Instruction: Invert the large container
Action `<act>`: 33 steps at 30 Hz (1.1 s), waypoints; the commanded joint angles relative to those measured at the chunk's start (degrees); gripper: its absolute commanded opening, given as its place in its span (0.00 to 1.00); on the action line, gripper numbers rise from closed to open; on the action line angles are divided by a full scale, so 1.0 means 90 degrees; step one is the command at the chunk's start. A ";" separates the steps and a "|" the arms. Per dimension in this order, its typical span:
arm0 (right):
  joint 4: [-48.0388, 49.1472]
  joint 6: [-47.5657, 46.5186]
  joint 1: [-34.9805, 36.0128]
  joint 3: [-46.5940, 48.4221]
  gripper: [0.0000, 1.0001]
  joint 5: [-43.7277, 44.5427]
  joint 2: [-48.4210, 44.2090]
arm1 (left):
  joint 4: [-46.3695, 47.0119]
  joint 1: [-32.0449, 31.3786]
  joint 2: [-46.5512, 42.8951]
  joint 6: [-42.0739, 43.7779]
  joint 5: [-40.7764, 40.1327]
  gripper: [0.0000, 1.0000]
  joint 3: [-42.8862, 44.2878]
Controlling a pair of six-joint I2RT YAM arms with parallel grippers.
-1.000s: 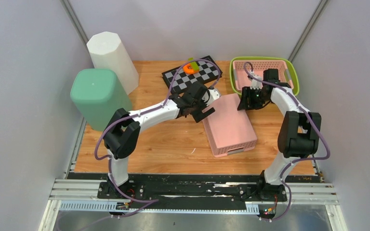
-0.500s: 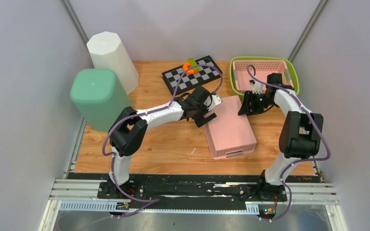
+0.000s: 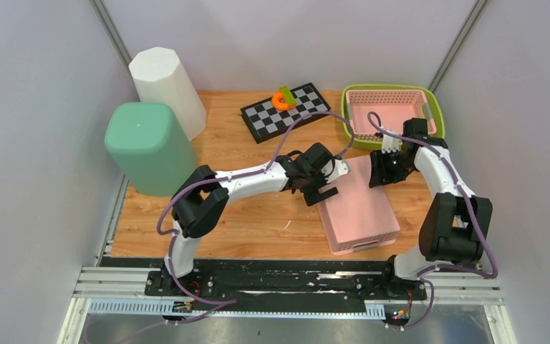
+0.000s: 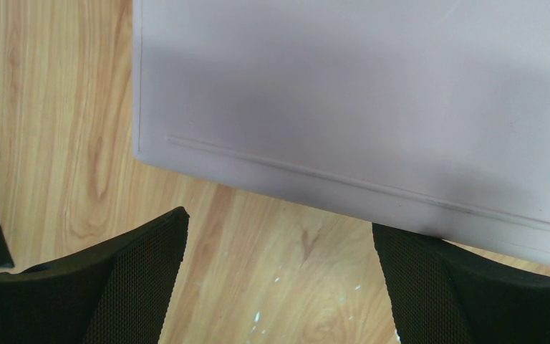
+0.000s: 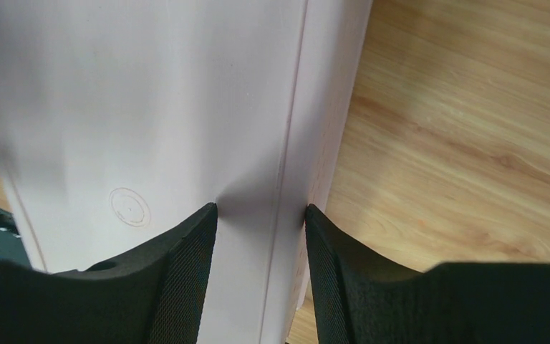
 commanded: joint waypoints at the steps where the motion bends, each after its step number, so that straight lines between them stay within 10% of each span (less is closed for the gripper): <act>1: -0.0359 -0.0319 -0.0226 -0.0144 0.51 0.0638 -0.0023 | -0.0008 -0.0261 0.0504 -0.0251 0.0151 1.00 0.0715; 19: -0.0405 -0.1114 -0.2336 0.0047 0.51 0.0886 0.0369 | -0.1466 -0.0985 0.2861 -0.0259 0.0041 1.00 0.4630; 33: -0.0021 -0.1283 -0.3263 0.0310 0.51 0.1295 0.0726 | -0.0898 -0.1139 0.3680 -0.0506 -0.1079 1.00 0.5662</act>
